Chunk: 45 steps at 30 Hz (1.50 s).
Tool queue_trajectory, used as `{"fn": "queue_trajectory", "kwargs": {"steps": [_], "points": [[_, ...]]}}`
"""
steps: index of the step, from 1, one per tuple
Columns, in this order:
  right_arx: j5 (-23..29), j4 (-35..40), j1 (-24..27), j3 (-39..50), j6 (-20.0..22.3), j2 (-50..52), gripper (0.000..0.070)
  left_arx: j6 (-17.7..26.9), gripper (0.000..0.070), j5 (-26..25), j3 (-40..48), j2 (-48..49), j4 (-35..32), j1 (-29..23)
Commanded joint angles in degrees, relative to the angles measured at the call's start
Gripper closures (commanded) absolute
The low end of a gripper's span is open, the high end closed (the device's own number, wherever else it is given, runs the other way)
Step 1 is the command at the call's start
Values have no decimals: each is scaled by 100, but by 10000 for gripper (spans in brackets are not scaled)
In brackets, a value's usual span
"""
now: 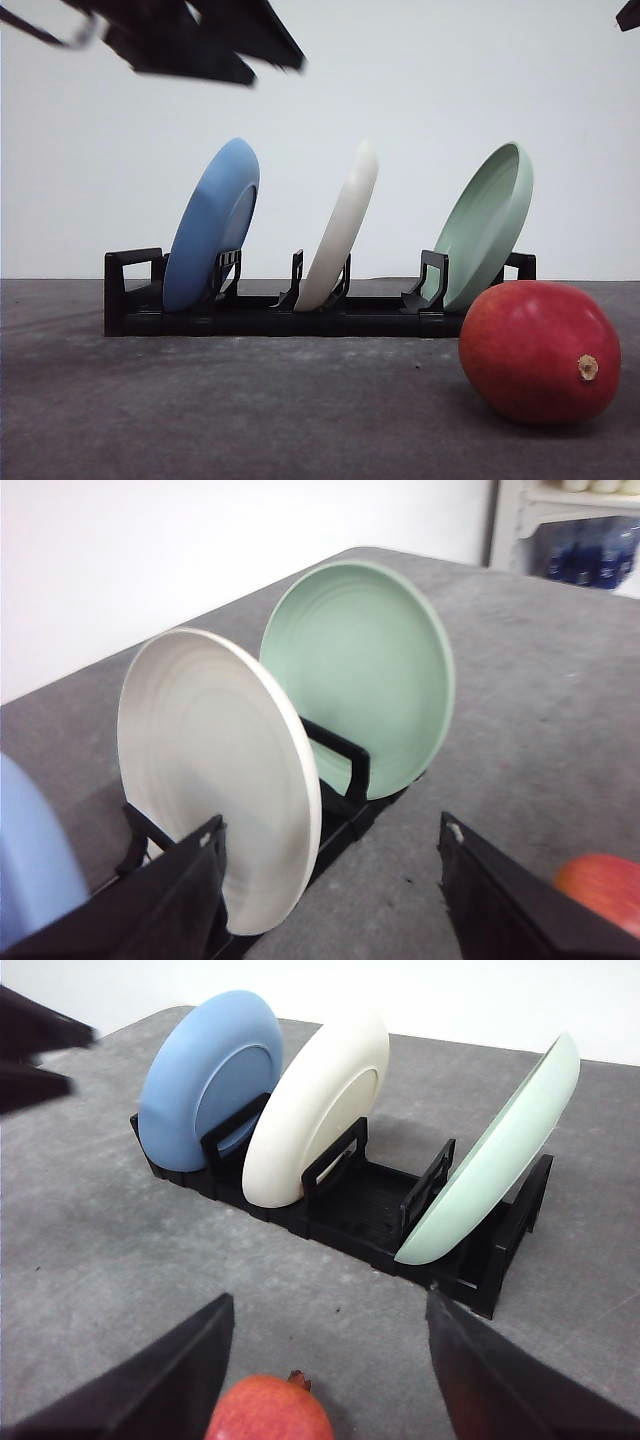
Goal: Place pomegranate in white plate
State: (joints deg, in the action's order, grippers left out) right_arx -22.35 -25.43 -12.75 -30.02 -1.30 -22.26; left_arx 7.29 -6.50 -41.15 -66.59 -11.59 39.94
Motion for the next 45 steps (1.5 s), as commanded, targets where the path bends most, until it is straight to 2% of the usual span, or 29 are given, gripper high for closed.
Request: {"fn": "queue_trajectory", "kwargs": {"steps": [1,14,18,31,36,40,45], "points": [[-13,57,-24,-83,-17,-7,313,-177,312,195,-202,-386,-276,154],[-9,52,-24,-83,50,-7,313,-254,312,1542,-1795,-2668,-328,626],[-7,52,-24,-83,50,-7,313,-492,313,2016,-2222,-3168,-315,626],[28,52,-24,-83,72,-7,313,-843,325,2066,-2506,-3633,-170,605],[28,52,-24,-83,72,-7,313,-846,516,2066,-2506,-3630,-78,628],[28,52,-24,-83,72,-7,313,-975,633,2066,-2511,-3605,36,632],[28,52,-24,-83,70,-7,313,-1156,670,2063,-2513,-3460,195,632]]}}
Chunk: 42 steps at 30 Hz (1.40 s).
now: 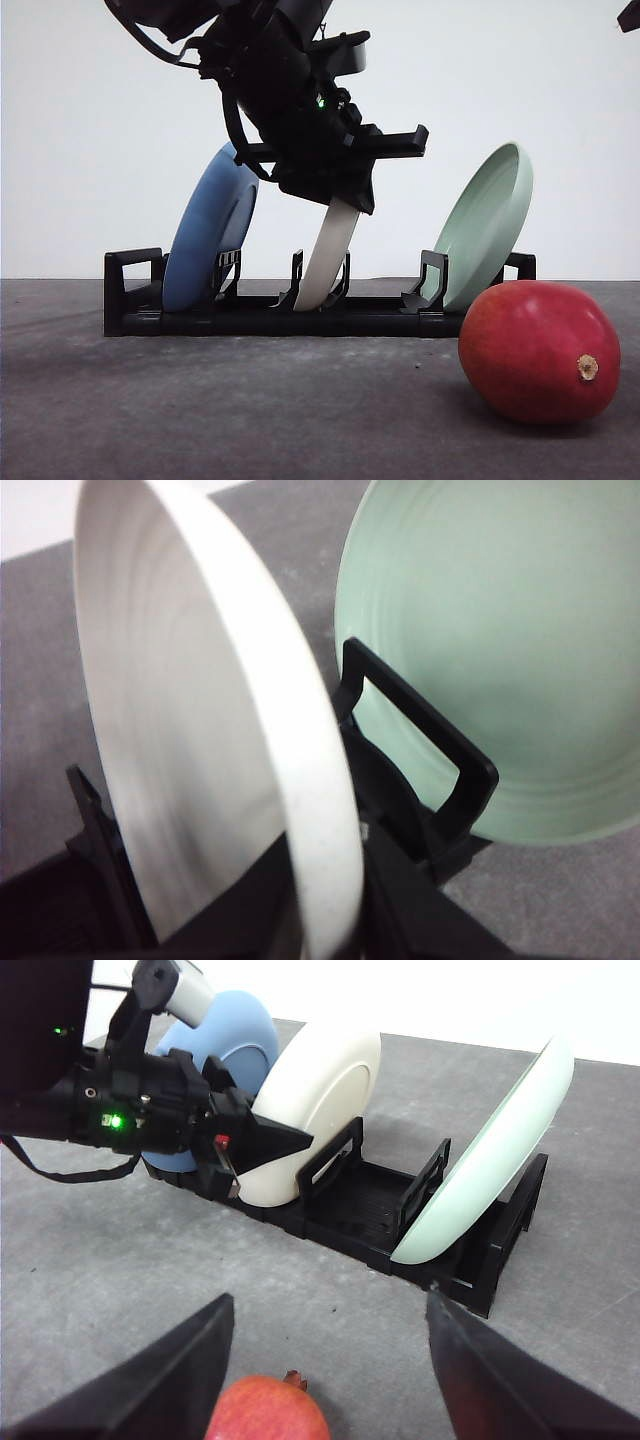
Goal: Place pomegranate in white plate
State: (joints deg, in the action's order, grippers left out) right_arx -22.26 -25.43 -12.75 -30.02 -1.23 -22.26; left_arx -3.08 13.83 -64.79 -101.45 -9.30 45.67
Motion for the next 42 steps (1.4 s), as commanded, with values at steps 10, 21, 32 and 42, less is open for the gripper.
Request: {"fn": "queue_trajectory", "kwargs": {"steps": [10,21,32,42], "points": [[18,52,-24,-83,63,-7,313,-671,686,28,-149,469,64,61],[15,52,-24,-83,59,-7,313,-1031,686,-22,-149,1076,338,76],[-22,48,-24,-83,42,-7,313,-1157,686,-513,-149,2097,1501,205],[-17,48,-24,-83,44,-7,313,-878,686,-489,-74,3156,3261,565]]}}
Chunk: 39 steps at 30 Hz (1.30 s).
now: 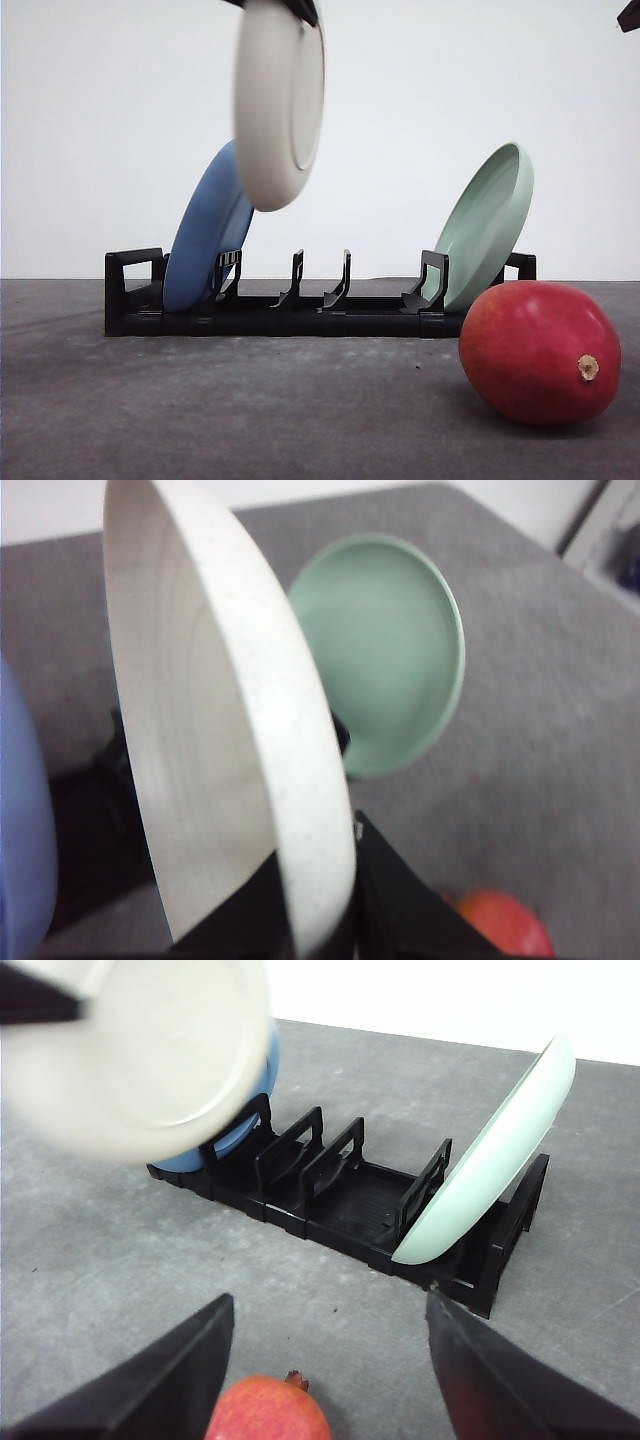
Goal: Place pomegranate in white plate
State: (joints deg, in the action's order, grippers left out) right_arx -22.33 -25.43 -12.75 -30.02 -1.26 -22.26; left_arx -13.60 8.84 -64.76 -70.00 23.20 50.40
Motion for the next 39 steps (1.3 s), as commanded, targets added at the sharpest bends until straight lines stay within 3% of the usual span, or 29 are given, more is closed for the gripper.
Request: {"fn": "queue_trajectory", "kwargs": {"steps": [1,7,11,21,23,33,39], "points": [[-9,48,-24,-83,46,-7,313,177,686,66,24,114,30,149],[-9,48,-24,-83,44,-7,313,295,686,478,1414,940,-984,556],[-9,39,-24,-83,44,-7,313,794,686,686,2362,1404,-1739,881],[11,-33,-24,-83,46,-7,313,3460,689,1369,2683,966,-577,1761],[11,-33,-24,-83,46,-7,313,3817,689,1561,2683,707,-529,1880],[11,-35,-24,-83,46,-7,313,4408,682,2183,2679,-665,-838,2235],[22,-34,-24,-83,46,-7,313,4703,621,2291,2678,-1157,-936,2342]]}}
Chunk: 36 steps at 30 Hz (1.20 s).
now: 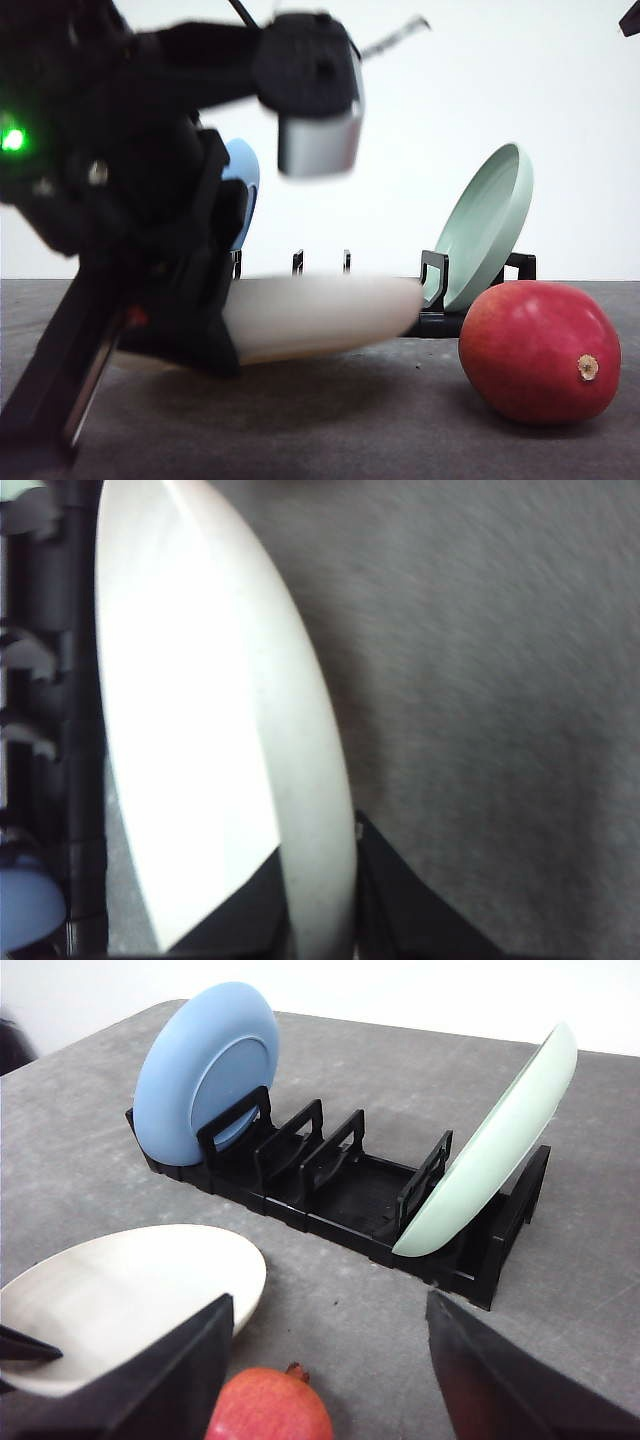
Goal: Place pomegranate in white plate
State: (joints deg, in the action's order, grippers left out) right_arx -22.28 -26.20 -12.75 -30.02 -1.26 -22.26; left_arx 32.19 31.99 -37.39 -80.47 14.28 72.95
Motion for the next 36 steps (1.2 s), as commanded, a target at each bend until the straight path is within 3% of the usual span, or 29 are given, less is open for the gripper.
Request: {"fn": "queue_trajectory", "kwargs": {"steps": [1,4,5,8,11,14,17,23,26,30,36], "points": [[20,43,-24,-83,46,-7,313,123,563,-25,-59,-134,-44,102],[20,42,-24,-83,46,-7,313,120,355,-21,-61,-134,-61,164],[20,42,-24,-83,46,-7,313,117,335,3,-71,-128,-56,189],[20,42,-24,-83,46,-7,313,58,333,198,-183,-113,56,254],[22,39,-24,-83,46,-7,313,-525,333,154,-507,-88,508,252],[20,39,-24,-83,46,-7,313,-1240,329,-422,-932,64,1190,95],[22,39,-24,-83,46,-7,313,-1797,256,-1171,-1294,242,1730,-187],[22,39,-24,-83,48,-7,313,-2543,252,-2969,-1632,749,2368,-1207],[22,39,-24,-83,48,-7,313,-2844,253,-3584,-1633,1116,2473,-1852],[22,36,-24,-83,46,-7,313,-3113,253,-3997,-1633,1626,2473,-2826],[21,-32,-24,-83,43,-7,313,-3433,255,-4127,-1588,2206,2329,-4346]]}}
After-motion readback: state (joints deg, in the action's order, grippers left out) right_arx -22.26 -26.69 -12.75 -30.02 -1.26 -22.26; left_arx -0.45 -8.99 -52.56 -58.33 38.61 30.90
